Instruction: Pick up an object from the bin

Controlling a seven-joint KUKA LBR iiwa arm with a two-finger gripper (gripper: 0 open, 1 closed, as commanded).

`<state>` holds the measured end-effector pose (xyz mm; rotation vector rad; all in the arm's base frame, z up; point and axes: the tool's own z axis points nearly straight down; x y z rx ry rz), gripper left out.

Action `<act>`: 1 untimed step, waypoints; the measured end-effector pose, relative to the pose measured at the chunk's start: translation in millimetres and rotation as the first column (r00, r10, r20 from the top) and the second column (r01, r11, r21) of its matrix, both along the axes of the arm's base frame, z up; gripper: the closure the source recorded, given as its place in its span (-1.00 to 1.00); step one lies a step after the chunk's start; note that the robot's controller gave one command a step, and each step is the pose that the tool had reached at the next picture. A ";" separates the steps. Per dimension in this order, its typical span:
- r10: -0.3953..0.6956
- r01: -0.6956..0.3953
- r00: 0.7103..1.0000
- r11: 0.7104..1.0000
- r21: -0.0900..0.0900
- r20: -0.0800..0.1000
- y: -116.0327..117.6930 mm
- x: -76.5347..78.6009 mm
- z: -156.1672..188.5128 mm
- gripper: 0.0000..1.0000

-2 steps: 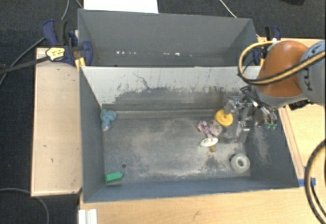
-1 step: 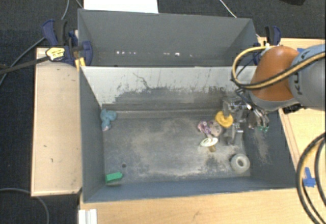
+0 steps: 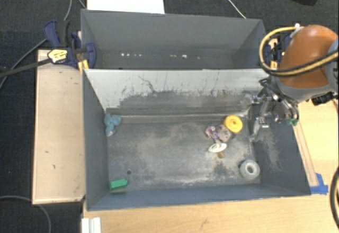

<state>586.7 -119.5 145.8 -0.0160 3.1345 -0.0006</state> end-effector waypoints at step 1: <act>-0.015 0.015 1.000 1.000 -0.002 0.018 10.7 3.6 -62.7 -1.00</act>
Offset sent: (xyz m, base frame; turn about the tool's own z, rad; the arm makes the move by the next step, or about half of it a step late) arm -0.0118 0.0000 -0.0758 0.0932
